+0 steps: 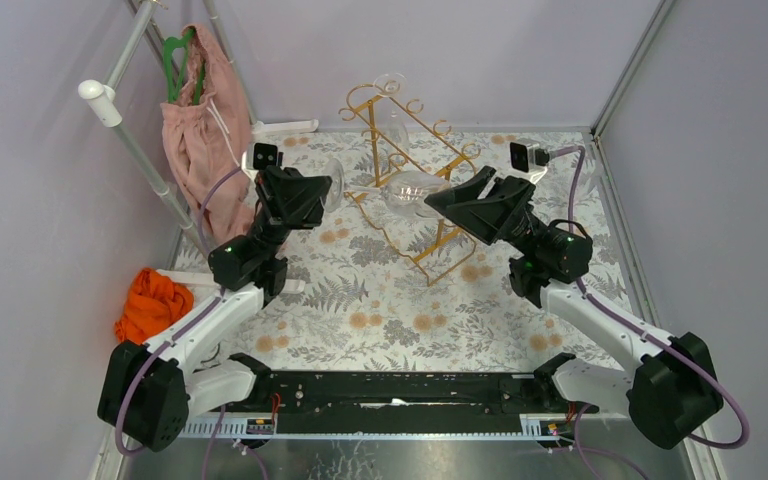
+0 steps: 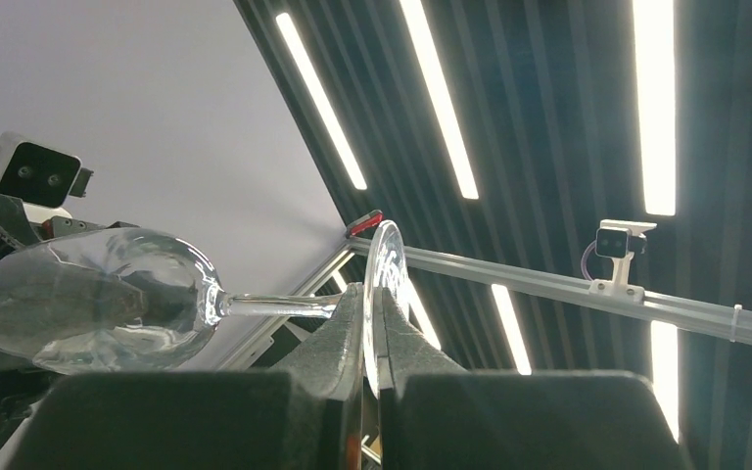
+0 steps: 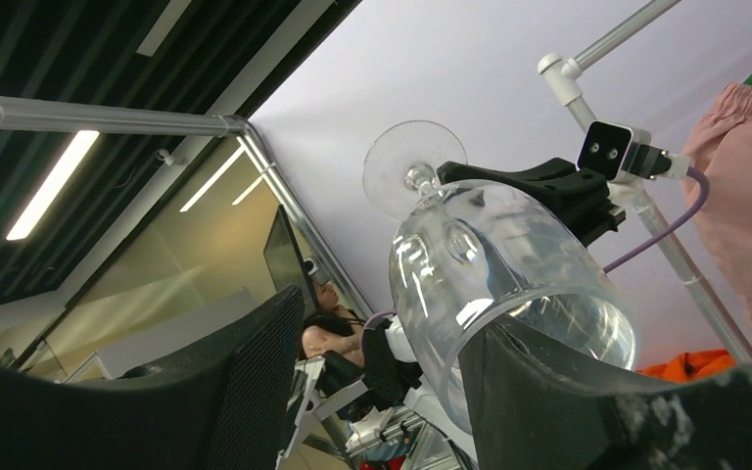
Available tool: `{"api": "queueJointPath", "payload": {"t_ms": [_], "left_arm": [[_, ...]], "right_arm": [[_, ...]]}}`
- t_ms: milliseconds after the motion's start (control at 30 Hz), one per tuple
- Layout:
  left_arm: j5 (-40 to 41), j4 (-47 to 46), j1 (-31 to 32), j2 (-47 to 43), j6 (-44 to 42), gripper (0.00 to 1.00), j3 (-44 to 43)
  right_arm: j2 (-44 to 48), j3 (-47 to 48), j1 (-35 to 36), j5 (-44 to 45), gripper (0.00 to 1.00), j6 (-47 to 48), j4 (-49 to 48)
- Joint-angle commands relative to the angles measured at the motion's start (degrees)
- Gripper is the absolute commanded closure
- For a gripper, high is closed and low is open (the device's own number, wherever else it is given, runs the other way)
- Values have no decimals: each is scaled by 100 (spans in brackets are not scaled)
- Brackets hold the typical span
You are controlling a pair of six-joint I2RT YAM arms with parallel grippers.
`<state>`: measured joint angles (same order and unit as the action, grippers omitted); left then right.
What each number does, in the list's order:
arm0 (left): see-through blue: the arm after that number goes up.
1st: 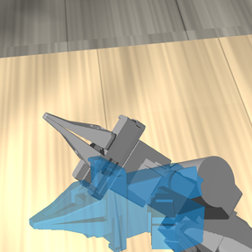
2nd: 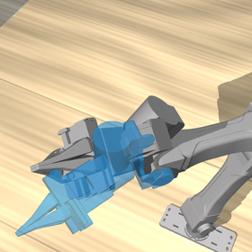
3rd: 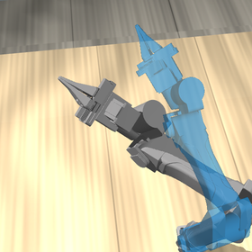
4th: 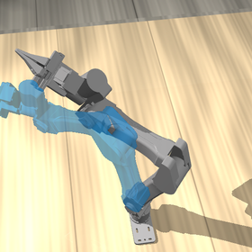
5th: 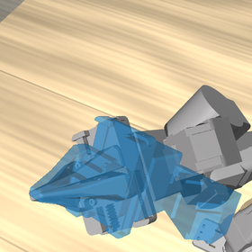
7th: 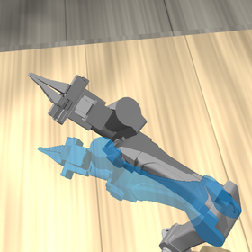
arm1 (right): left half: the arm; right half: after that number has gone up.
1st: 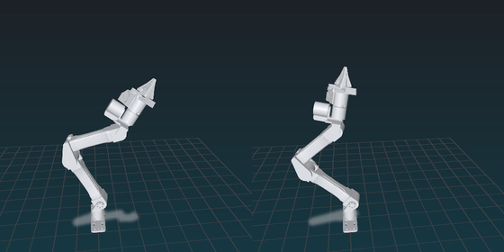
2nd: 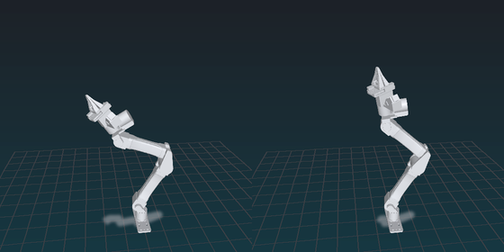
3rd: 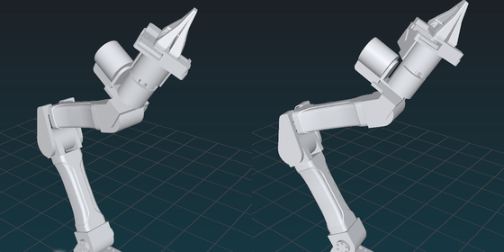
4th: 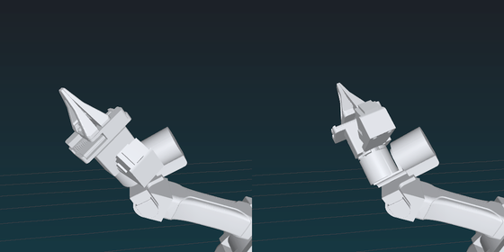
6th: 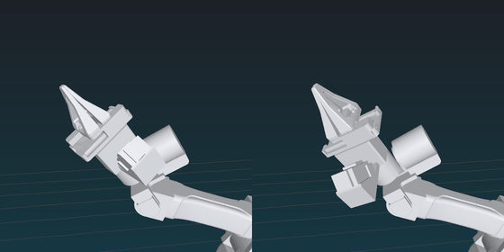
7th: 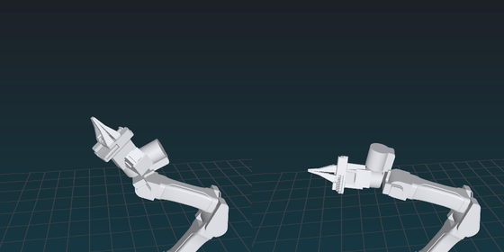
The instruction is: Take the wine glass off the wine glass rack
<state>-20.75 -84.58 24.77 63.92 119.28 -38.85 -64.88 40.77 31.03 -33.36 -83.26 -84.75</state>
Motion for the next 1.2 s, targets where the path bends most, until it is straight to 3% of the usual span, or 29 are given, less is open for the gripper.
{"api": "queueJointPath", "payload": {"t_ms": [0,400,567,667,800,1167], "left_arm": [[6,-254,58,58,170,100,-182],[-36,-141,194,59,43,100,-200],[-105,-41,209,46,-7,100,-249],[-195,59,220,50,-49,98,-313],[-225,170,234,5,-105,87,-309],[-254,577,237,-180,-456,42,-291]], "right_arm": [[-72,329,34,-204,37,-252,-1387],[-183,337,33,-112,75,-345,-1380],[-204,351,31,-70,84,-390,-1364],[-212,421,29,-84,96,-409,-1281],[-210,454,40,-77,100,-411,-1197],[473,310,28,7,100,148,-320]]}}
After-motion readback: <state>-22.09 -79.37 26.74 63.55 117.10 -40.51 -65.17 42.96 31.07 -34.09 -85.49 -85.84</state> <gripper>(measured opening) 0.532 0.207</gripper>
